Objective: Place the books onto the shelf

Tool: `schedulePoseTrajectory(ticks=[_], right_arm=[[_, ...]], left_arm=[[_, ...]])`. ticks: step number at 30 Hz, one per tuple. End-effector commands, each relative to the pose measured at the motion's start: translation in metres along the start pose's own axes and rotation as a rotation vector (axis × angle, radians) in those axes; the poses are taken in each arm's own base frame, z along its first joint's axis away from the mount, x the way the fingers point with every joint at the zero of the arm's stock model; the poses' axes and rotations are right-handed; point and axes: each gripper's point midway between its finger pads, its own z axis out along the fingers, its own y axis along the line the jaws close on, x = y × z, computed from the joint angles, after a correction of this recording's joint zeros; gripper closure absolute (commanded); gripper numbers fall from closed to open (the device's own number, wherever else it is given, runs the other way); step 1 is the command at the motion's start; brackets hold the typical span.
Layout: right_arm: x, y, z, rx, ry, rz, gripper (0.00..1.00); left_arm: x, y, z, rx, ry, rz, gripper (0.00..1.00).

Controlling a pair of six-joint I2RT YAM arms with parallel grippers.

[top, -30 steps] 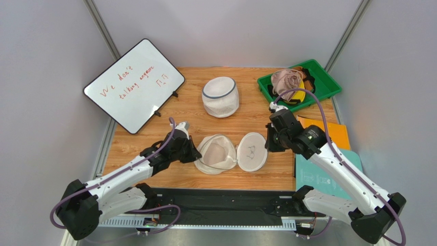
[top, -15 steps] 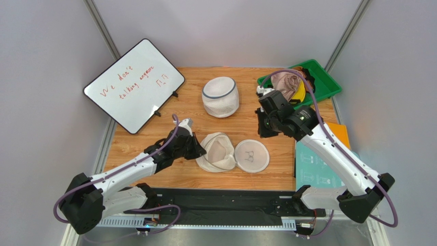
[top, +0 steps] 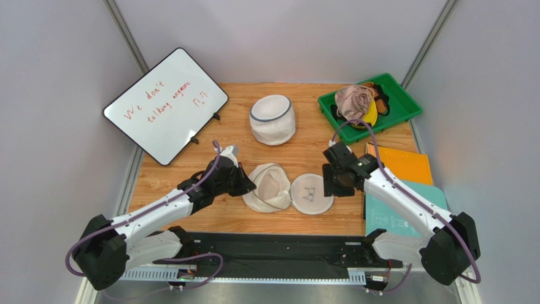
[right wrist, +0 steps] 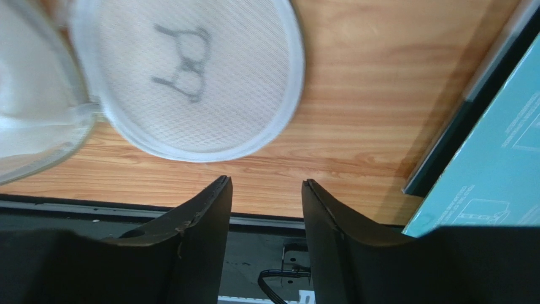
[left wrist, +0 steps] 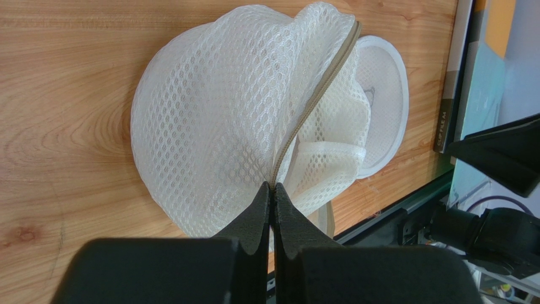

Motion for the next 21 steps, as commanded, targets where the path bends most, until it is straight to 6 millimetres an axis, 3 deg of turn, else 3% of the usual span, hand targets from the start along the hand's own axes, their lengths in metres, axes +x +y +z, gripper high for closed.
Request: schedulePoseTrajectory(ticks=[1,6,9,21], right_arm=[[-0.009,-0.005,0.01,-0.092,-0.078,0.158,0.47],[0.004,-0.008,0.035,-0.175,-0.016,0.234,0.47],[0.001,-0.003,0.05,-0.203,-0.021,0.251,0.48],[0.015,-0.014,0.089,-0.131,0.049,0.288,0.5]], left_arm=[[-0.005,-0.007,-0.005,0.035,-0.029,0.022,1.0],[-0.004,-0.006,-0.004,0.033,-0.023,0.028,1.0],[-0.003,-0.006,-0.003,0.033,-0.019,0.028,1.0],[-0.002,-0.006,-0.004,0.033,-0.012,0.032,1.0]])
